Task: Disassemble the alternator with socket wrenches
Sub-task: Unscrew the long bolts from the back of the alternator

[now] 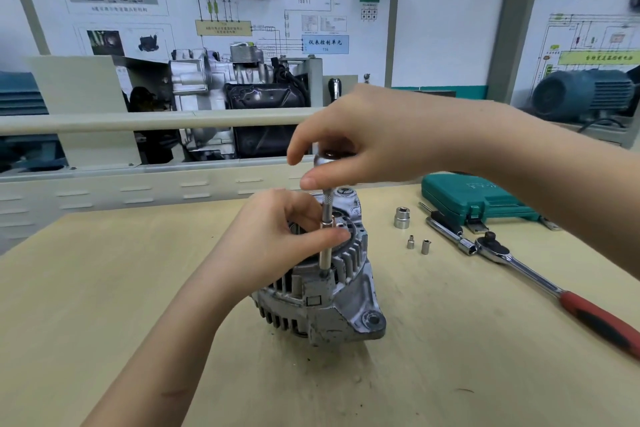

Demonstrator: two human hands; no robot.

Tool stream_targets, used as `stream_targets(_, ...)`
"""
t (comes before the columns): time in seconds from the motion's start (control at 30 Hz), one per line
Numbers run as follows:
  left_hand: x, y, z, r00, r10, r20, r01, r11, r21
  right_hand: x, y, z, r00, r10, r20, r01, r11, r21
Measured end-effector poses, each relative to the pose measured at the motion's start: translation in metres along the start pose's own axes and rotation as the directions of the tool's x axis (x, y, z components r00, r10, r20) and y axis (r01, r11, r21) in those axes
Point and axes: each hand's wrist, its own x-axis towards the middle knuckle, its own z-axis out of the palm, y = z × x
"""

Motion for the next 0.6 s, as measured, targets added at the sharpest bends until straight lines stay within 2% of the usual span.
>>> stream_targets(0.2,-0.001,0.001,-0.001,1.0,0.001,0.01,-0.001,1.0,-0.006,0.001,0.004,-0.001,0.999,0.04,0.019,-0.041,0.995,0.093)
stream_targets(0.37,-0.002,0.005,-0.003,0.999,0.043,0.034,-0.042,0.999,-0.029,-0.011,0.011,-0.014,0.986,0.065,0.151,-0.093,0.979,0.184)
stream_targets(0.5,-0.002,0.006,0.0,0.995,0.087,0.042,-0.086,0.995,-0.042,-0.018,0.013,-0.021,0.958,0.144,0.248,-0.17,0.982,0.085)
stream_targets(0.6,-0.001,0.005,-0.001,0.995,0.081,0.054,-0.08,0.996,-0.025,-0.017,0.011,-0.022,0.965,0.11,0.24,-0.117,0.993,0.017)
